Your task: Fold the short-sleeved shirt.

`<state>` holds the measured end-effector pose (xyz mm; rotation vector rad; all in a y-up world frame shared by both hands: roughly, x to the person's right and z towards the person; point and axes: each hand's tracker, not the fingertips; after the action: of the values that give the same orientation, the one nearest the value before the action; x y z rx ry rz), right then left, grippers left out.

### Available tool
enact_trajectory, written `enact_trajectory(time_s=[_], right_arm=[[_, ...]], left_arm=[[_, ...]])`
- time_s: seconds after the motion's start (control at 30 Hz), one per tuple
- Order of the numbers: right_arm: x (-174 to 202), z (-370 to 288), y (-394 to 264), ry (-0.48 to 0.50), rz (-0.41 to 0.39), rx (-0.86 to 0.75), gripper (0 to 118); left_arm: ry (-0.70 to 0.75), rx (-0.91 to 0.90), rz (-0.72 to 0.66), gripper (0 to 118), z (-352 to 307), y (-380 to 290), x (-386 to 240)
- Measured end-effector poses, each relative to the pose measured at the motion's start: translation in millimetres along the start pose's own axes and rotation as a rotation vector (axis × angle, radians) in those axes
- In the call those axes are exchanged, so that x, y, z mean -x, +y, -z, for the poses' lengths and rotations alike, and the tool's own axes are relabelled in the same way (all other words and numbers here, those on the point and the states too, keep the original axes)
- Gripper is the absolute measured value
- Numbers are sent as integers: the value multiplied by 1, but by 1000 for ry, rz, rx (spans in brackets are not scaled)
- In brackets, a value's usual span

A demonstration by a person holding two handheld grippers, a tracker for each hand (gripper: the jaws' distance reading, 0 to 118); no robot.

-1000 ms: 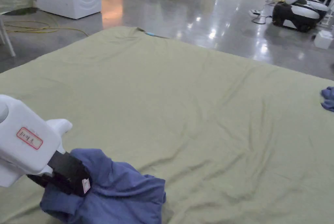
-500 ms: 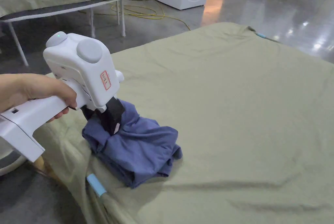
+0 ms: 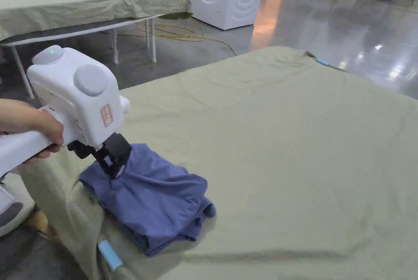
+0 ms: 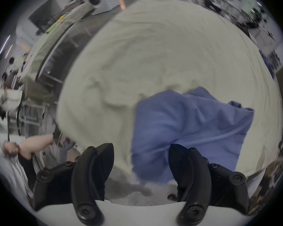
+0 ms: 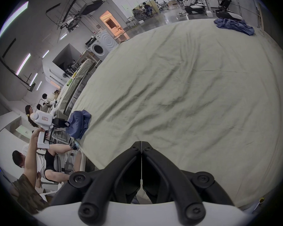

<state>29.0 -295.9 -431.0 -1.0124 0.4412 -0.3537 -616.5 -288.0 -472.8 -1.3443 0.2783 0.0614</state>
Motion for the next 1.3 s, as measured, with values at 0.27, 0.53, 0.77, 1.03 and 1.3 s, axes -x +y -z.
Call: enact_trajectory(time_s=[0.27, 0.53, 0.77, 1.03, 1.3], right_arm=[[-14, -46, -16, 7, -41, -128, 3], [-59, -120, -49, -164, -44, -349, 3], [-96, -172, -64, -325, -21, -521, 3], [-90, -194, -70, -493, -175, -843, 3], [-68, -176, -91, -662, -410, -1061, 3]], left_arm=[[-151, -547, -292, 19, -131, -74, -13], [-476, -785, -165, 0, -162, -122, -186], [-706, -753, -101, 0, -145, -144, -318], [-411, -1225, 131, 0, -185, -182, -404], [-314, -1336, 200, 0, -172, -204, -416]])
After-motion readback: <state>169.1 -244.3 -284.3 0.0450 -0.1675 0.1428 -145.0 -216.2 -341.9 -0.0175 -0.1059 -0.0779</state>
